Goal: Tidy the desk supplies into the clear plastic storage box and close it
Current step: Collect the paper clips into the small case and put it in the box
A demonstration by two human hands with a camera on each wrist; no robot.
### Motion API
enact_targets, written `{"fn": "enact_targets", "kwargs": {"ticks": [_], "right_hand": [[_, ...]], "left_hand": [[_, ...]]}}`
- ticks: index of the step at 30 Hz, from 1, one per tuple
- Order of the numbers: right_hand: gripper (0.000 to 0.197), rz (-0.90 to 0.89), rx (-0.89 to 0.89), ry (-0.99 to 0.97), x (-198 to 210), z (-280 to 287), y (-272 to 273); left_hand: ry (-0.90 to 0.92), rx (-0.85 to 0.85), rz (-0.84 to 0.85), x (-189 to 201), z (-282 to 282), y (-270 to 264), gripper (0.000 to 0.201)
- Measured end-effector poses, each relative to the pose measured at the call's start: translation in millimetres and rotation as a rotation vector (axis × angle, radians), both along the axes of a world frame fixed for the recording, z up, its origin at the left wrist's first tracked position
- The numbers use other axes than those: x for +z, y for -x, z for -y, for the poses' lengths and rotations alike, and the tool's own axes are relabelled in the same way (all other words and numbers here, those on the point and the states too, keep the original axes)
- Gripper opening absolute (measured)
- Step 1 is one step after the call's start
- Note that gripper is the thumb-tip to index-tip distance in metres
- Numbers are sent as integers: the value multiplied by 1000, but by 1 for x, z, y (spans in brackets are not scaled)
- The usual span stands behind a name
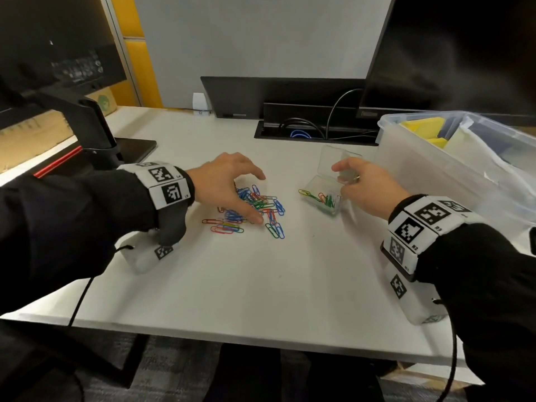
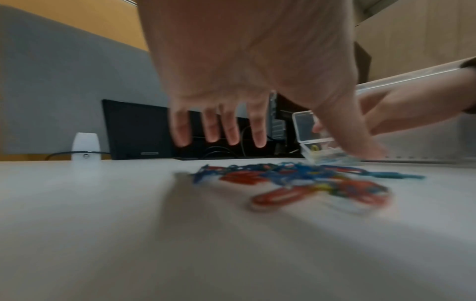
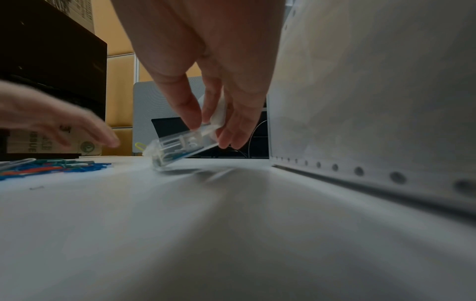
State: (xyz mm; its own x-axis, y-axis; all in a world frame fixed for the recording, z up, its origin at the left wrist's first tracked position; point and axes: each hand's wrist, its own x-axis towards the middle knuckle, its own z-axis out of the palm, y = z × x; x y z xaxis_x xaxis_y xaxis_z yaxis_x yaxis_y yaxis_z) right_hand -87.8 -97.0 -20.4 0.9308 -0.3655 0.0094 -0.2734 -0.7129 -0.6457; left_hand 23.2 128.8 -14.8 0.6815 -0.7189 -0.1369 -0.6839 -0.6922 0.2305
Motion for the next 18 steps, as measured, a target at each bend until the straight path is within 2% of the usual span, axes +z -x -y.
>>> {"fn": "enact_targets", "kwargs": {"ticks": [2,4,8,12,18], "right_hand": [[47,0,24,14,0,0,0],[47,11,37,17,-1,1,-1],[47,20,72,22,-2,0,-3],[45,12,105,-12,0,-1,-5],[42,23,117,-23,-3,1,-9]], "left_hand": [[-167,76,-88,0,0,-4,94],[-227,58,-111,-4,0,-2,93],[-75,-27,-99,-7,1,5,63],[28,0,-111,-5,2,4,35],[183,55,-19,-8,9,-4,18]]}}
